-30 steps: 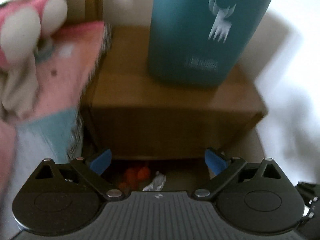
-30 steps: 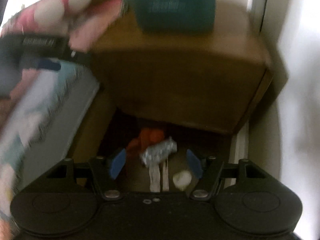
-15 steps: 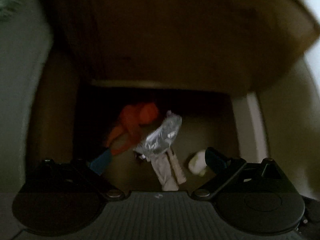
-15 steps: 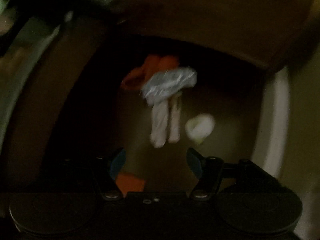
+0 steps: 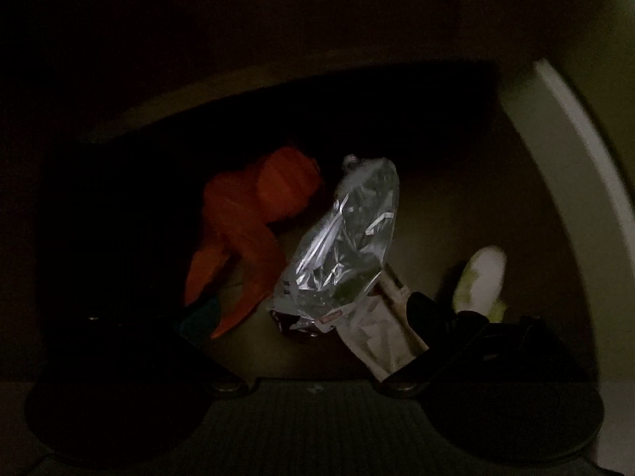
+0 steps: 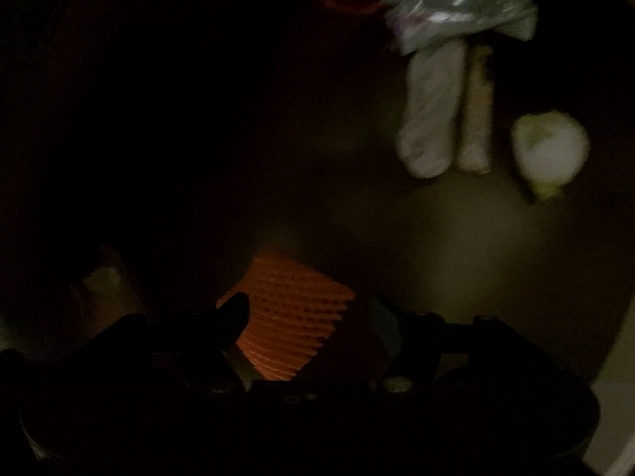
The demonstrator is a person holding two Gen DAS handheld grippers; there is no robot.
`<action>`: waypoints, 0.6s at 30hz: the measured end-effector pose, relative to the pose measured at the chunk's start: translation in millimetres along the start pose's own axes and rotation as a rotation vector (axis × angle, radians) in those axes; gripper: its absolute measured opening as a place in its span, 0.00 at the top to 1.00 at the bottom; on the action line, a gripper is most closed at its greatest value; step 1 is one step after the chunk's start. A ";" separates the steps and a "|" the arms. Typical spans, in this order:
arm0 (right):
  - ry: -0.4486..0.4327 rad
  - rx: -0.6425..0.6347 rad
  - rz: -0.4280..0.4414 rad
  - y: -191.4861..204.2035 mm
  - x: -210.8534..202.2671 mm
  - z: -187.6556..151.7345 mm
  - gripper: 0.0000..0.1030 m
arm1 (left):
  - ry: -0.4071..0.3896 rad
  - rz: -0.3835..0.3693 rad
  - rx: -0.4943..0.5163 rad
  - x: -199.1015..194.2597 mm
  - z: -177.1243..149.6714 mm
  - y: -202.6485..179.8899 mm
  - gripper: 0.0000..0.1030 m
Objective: Collect trash
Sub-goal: 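Grasp the snack wrapper with left tool while right grasps orange foam net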
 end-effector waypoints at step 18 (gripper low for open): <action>0.047 -0.065 -0.058 31.2 62.6 -5.8 0.37 | 0.005 0.021 0.083 84.5 12.3 -15.1 0.30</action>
Point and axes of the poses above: each gripper's, at about its wrist camera, not at the fingertips, and x roughly the way its jaws point, y to its left, z to its top, the point moved 2 cm from there along x, roughly the way its jaws point, and after that the axes turned 15 degrees about -x, right-handed, at the moved point
